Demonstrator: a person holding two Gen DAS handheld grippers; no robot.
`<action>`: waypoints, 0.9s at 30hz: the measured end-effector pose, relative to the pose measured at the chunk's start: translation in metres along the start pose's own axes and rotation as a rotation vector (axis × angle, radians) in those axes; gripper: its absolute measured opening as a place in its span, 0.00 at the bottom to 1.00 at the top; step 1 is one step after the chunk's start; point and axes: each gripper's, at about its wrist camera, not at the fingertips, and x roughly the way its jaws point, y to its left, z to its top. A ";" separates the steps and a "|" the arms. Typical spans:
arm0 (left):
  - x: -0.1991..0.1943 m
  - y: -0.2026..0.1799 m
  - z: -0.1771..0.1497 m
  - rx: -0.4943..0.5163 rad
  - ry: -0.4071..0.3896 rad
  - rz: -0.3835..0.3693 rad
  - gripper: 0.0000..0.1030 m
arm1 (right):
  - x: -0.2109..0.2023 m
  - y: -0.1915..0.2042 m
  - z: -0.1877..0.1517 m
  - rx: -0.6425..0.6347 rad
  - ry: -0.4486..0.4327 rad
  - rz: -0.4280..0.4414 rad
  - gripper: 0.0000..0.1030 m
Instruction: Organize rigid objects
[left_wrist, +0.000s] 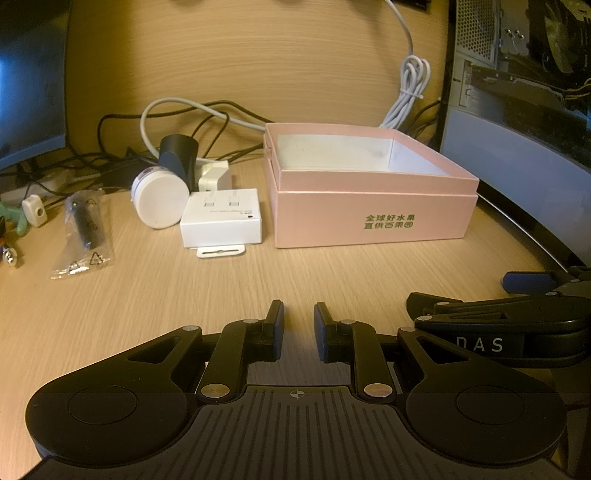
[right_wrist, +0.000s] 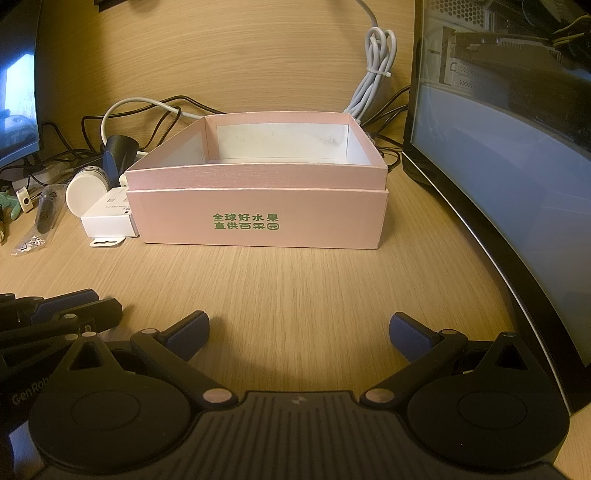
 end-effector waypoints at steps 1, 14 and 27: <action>0.000 0.000 0.000 0.000 0.000 0.000 0.21 | 0.000 0.000 0.000 0.000 0.000 0.000 1.00; 0.001 0.000 0.000 -0.001 0.000 0.001 0.21 | 0.000 0.000 0.000 0.000 0.000 0.000 1.00; -0.003 0.015 0.004 -0.050 0.011 -0.031 0.21 | 0.001 0.000 0.007 0.002 0.031 0.010 1.00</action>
